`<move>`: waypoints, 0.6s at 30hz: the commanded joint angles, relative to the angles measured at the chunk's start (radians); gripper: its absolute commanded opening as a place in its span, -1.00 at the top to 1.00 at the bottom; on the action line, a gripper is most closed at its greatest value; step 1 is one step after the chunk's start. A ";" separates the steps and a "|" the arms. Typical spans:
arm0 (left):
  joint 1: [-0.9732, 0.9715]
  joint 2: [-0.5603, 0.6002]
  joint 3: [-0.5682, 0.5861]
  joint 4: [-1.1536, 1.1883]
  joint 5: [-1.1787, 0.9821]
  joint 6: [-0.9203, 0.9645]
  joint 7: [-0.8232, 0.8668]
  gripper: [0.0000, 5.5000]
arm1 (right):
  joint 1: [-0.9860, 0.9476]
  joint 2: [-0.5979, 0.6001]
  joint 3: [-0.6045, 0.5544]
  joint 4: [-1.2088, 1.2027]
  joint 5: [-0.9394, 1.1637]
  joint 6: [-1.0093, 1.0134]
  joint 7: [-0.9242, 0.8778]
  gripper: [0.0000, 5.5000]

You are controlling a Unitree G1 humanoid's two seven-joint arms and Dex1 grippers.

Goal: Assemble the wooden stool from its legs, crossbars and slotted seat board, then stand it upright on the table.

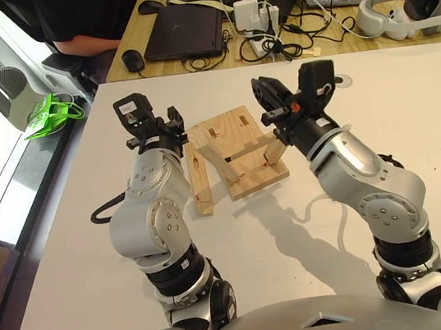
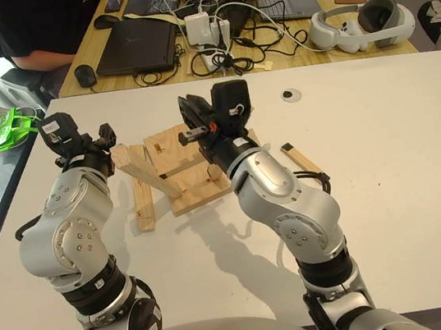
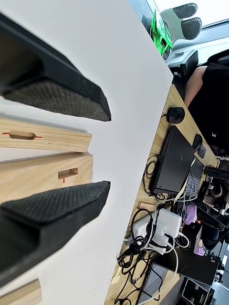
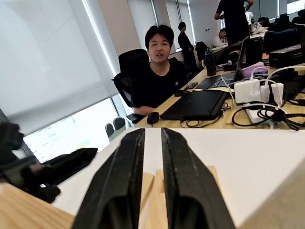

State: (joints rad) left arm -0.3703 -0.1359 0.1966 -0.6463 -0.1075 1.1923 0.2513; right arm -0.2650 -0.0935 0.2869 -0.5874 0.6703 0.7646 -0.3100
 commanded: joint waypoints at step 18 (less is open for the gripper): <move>0.159 0.019 0.047 -0.153 0.026 0.055 -0.002 0.16 | -0.519 -0.135 -0.731 0.264 0.090 -0.257 0.110 0.77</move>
State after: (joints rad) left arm -0.2663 -0.0852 0.2546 -0.7437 -0.0888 1.2069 0.2463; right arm -0.7975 -0.1454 -0.3647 -0.3878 0.7963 0.5366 -0.2170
